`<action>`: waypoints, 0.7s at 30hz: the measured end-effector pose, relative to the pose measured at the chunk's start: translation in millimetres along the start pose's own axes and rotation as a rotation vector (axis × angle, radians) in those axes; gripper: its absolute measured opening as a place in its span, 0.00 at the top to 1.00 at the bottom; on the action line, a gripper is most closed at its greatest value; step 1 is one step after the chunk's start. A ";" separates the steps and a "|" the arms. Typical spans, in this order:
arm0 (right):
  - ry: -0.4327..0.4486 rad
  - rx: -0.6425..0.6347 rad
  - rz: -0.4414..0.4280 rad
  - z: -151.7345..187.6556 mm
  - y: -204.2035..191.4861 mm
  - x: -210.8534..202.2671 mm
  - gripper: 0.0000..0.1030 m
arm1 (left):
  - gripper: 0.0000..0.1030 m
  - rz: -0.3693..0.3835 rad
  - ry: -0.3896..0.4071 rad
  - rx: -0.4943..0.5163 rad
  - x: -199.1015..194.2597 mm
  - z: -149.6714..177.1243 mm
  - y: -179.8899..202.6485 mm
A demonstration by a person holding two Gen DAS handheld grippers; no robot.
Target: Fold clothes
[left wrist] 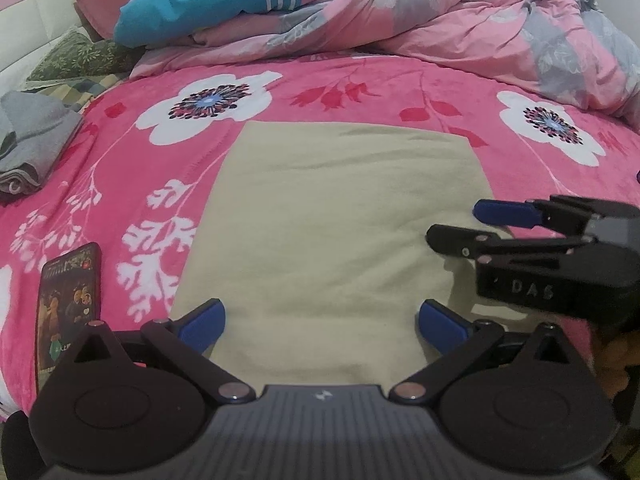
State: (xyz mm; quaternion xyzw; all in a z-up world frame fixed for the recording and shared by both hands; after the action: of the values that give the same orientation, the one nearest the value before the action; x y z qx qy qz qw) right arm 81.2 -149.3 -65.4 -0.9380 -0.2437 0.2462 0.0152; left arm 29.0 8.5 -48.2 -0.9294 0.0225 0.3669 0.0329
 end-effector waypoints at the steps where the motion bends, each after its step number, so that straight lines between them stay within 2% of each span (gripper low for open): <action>1: -0.002 -0.001 0.004 -3.2 0.0 -0.6 0.46 | 0.00 0.000 0.001 0.001 0.1 0.2 0.1; 10: 0.033 0.002 0.046 -33.0 10.2 19.4 0.46 | 0.00 -0.005 0.000 0.001 0.4 0.7 0.9; 15: 0.017 -0.003 0.062 -24.9 14.8 46.9 0.43 | 0.00 -0.006 -0.003 0.003 0.0 -0.3 0.9; 21: 0.055 0.014 0.048 -19.0 18.1 46.2 0.42 | 0.00 -0.009 -0.004 0.009 0.1 -0.4 1.9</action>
State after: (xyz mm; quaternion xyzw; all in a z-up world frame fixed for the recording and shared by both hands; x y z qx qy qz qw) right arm 133.4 -142.1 -72.4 -0.9498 -0.2187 0.2226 0.0225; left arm 29.3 6.5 -48.1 -0.9286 0.0201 0.3686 0.0387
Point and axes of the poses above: each gripper's, at about its wrist camera, not at the fingertips, and x roughly the way its jaws point, y to its right, z to its underside, the point moved 4 cm from there along x, roughly the way its jaws point, and after that the axes turned 7 degrees about y, right-handed, at the moved point
